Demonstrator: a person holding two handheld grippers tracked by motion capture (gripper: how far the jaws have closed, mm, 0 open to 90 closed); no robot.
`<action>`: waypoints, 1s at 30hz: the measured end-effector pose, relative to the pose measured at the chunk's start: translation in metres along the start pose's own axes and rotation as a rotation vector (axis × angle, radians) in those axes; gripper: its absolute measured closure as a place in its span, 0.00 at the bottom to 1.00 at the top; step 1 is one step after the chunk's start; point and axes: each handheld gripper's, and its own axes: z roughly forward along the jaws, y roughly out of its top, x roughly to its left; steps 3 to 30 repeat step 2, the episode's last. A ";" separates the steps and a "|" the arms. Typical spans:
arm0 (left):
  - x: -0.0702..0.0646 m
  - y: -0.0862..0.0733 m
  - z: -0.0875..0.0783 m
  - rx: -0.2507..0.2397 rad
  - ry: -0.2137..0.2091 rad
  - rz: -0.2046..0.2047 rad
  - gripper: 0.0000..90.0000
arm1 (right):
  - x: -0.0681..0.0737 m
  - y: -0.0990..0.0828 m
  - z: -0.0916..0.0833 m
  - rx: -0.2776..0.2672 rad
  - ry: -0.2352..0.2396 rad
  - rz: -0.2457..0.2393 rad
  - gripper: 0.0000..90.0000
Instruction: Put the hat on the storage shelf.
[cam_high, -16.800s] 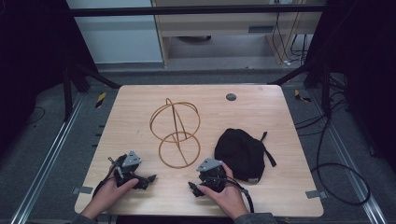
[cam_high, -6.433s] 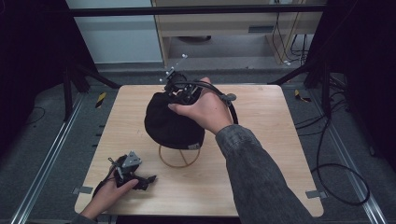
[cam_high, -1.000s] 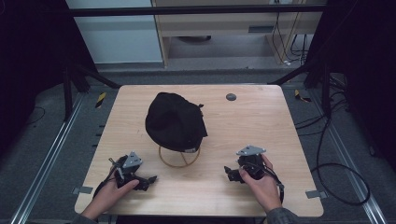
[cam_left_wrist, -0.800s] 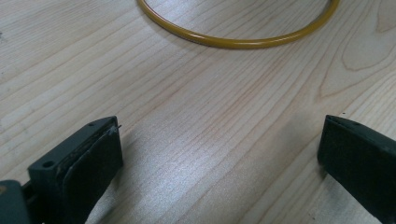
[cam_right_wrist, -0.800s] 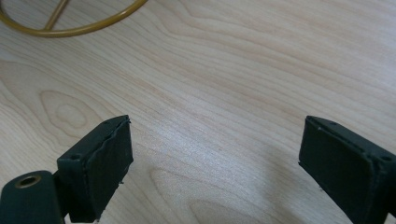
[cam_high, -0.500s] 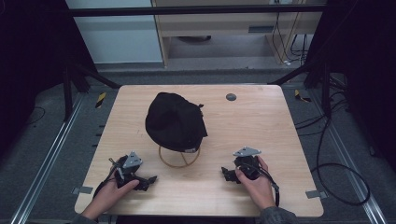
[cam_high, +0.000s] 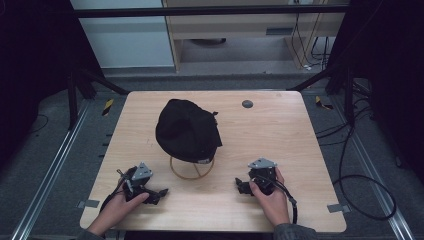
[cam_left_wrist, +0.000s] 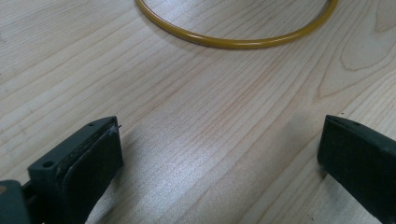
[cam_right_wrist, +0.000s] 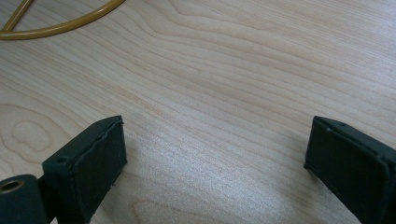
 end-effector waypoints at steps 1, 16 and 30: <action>0.000 0.000 0.000 0.002 -0.001 0.003 0.00 | 0.000 0.000 0.000 0.000 -0.003 0.000 0.06; 0.000 0.000 0.000 0.001 -0.001 0.003 0.00 | 0.000 0.000 0.000 0.000 -0.003 -0.001 0.06; 0.000 0.000 0.000 0.001 -0.001 0.003 0.00 | 0.000 0.000 0.000 0.000 -0.003 -0.001 0.06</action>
